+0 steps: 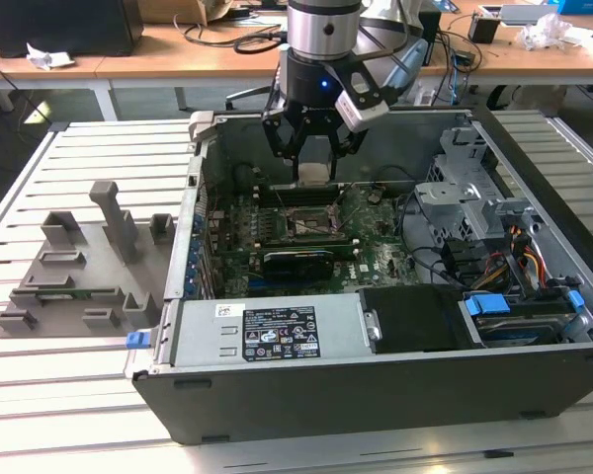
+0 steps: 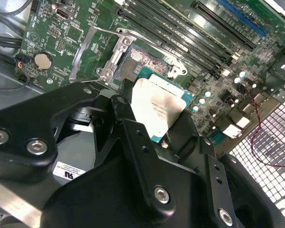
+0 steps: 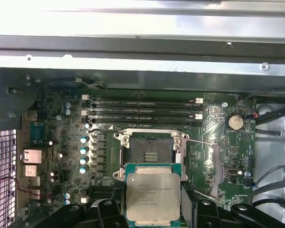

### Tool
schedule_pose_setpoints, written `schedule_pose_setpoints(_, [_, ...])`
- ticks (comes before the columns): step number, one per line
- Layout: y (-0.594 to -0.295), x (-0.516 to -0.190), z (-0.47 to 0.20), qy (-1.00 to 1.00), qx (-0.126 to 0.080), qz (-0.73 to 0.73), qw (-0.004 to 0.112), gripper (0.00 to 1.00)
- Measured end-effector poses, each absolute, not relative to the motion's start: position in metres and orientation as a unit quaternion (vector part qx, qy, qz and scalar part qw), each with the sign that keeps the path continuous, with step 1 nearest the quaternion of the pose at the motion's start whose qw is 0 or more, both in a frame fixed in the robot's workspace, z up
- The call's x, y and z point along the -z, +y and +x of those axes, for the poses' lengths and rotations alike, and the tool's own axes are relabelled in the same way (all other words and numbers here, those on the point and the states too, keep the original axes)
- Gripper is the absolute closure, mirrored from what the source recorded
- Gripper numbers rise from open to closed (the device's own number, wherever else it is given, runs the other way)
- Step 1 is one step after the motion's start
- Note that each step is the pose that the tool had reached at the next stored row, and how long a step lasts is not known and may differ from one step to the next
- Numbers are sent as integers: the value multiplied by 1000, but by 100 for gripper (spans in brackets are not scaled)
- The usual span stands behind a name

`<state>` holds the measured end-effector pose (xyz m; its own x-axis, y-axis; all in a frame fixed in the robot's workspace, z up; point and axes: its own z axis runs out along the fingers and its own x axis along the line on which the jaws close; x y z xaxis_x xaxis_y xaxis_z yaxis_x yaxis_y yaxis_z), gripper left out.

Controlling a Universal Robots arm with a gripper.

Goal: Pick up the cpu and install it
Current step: 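Pick up the cpu and move it towards the insertion slot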

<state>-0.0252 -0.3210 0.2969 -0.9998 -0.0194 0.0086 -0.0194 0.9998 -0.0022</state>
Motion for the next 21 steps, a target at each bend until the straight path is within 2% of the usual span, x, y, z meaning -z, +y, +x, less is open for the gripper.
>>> schedule_pose_setpoints(21, [-320, -280, -25, -1000, -1, 10, 4, 45])
